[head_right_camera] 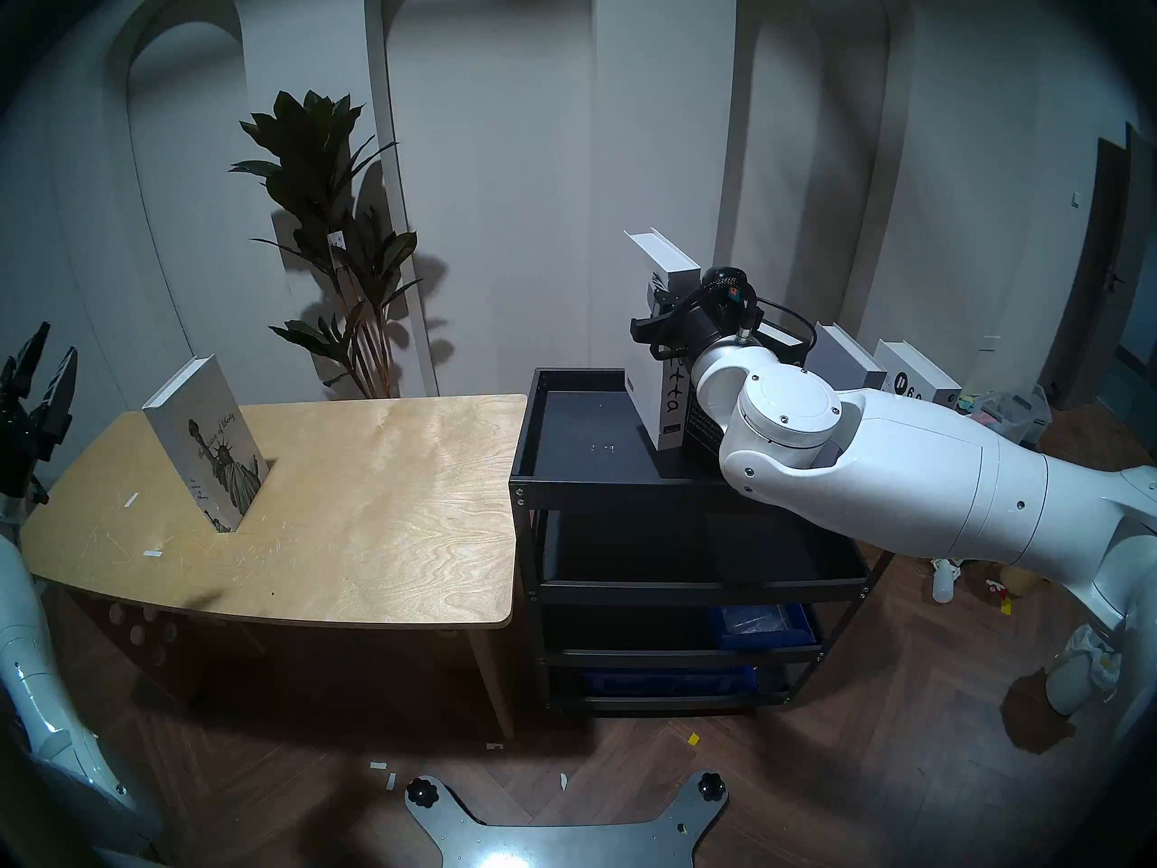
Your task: Move the books from the display table onto the shelf, standing them upright with spines facing out and tallest at one end
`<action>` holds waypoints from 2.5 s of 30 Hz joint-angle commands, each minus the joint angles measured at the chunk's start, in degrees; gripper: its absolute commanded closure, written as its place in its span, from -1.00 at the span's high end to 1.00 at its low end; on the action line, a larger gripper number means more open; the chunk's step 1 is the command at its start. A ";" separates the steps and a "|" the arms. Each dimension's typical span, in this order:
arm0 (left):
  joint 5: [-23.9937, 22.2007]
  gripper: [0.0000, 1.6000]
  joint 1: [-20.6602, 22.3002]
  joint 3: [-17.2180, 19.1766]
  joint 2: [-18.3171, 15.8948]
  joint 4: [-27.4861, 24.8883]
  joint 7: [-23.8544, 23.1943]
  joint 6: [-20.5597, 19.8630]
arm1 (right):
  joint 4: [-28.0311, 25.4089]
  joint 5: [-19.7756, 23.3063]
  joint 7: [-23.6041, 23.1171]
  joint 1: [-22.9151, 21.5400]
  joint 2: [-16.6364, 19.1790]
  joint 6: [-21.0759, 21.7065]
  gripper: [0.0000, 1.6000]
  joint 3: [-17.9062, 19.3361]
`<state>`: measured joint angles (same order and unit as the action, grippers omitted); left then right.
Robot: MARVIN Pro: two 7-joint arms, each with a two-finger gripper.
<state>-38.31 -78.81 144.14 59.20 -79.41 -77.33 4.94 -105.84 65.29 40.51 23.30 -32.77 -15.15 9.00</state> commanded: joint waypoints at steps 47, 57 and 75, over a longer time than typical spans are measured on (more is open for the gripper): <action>0.06 1.00 0.36 -0.14 -0.74 -0.73 -0.04 -0.13 | -0.25 1.16 1.64 4.61 2.93 -5.60 -1.00 -2.97; 0.06 1.00 0.36 -0.14 -0.74 -0.72 -0.04 -0.12 | -0.12 1.66 1.33 4.47 3.68 -5.76 -1.00 -2.99; 0.06 1.00 0.37 -0.14 -0.74 -0.72 -0.04 -0.12 | -0.19 2.46 0.81 4.34 3.92 -5.91 -0.04 -3.06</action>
<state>-38.31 -78.82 144.13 59.17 -79.45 -77.33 4.89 -105.86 67.84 41.28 28.46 -28.79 -20.48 5.06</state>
